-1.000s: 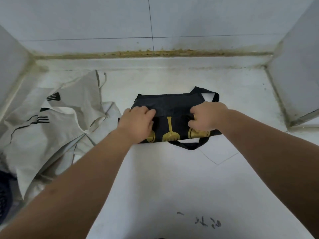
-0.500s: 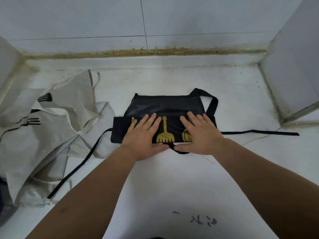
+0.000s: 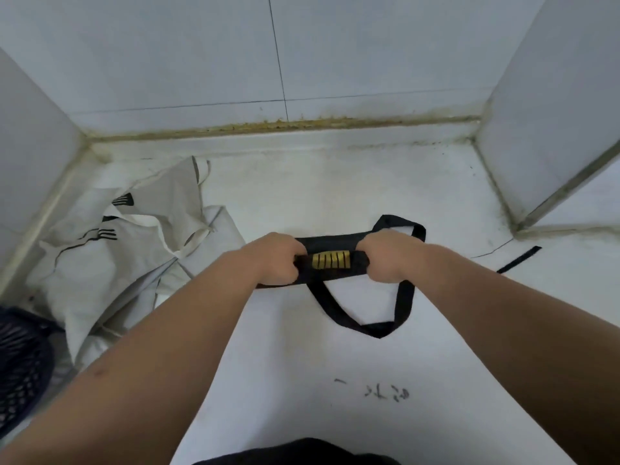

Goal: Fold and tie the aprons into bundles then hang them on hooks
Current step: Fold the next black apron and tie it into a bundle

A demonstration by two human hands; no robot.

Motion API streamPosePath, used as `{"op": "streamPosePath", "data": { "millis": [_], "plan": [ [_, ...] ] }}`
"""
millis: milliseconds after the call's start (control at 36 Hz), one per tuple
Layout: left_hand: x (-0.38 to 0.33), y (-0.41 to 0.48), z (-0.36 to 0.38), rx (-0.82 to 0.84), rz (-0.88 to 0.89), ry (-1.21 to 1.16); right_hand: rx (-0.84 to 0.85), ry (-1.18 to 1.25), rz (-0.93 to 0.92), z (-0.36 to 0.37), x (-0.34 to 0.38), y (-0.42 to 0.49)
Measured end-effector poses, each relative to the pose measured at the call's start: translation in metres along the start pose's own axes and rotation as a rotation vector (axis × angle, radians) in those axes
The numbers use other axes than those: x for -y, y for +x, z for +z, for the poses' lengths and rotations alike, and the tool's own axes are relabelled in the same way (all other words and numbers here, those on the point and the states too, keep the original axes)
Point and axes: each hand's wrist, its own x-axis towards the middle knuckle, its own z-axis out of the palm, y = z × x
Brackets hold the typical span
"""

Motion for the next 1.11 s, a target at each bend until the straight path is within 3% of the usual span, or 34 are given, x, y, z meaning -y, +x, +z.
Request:
{"op": "streamPosePath", "data": {
  "millis": [56,139,222,278,361,417,472,556,667,722,750,806,944,1111],
  "plan": [
    [0.003,-0.003,-0.014,-0.008,-0.030,0.093,0.004,0.037,0.023,-0.018,-0.002,-0.002],
    [0.001,-0.004,-0.033,-0.178,-0.064,0.175,-0.072,0.051,0.048,-0.040,-0.003,-0.002],
    [-0.003,-0.002,-0.067,-0.576,-0.125,0.256,-0.370,0.051,0.092,-0.072,-0.002,-0.004],
    [-0.002,-0.002,-0.088,-0.933,-0.035,0.301,-0.621,0.088,0.107,-0.093,-0.001,-0.005],
    [0.000,-0.003,-0.115,-1.371,0.106,0.374,-1.162,0.005,-0.027,-0.125,0.000,-0.010],
    [0.001,-0.004,-0.125,-1.501,0.133,0.414,-1.458,-0.127,-0.070,-0.135,-0.003,-0.010],
    [0.001,-0.007,-0.122,-1.561,0.141,0.451,-1.534,-0.224,-0.072,-0.135,-0.004,-0.012],
    [0.005,-0.013,-0.092,-1.526,0.162,0.508,-1.454,-0.282,-0.062,-0.105,-0.006,-0.015],
    [0.014,-0.020,-0.026,-1.339,0.215,0.477,-1.081,-0.248,-0.092,-0.044,-0.003,-0.023],
    [0.009,-0.030,-0.001,-1.104,0.193,0.434,-0.725,-0.218,-0.080,-0.025,0.002,-0.034],
    [0.004,-0.037,0.012,-0.897,0.146,0.418,-0.565,-0.206,-0.063,-0.011,0.002,-0.038],
    [0.000,-0.046,0.039,-0.565,0.046,0.381,-0.394,-0.201,-0.041,0.014,0.005,-0.047],
    [-0.005,-0.064,0.098,-0.278,0.005,0.305,-0.267,-0.213,-0.058,0.074,0.010,-0.060],
    [-0.020,-0.089,0.136,-0.264,-0.050,0.166,-0.193,-0.213,-0.053,0.110,0.008,-0.079]
  ]
}}
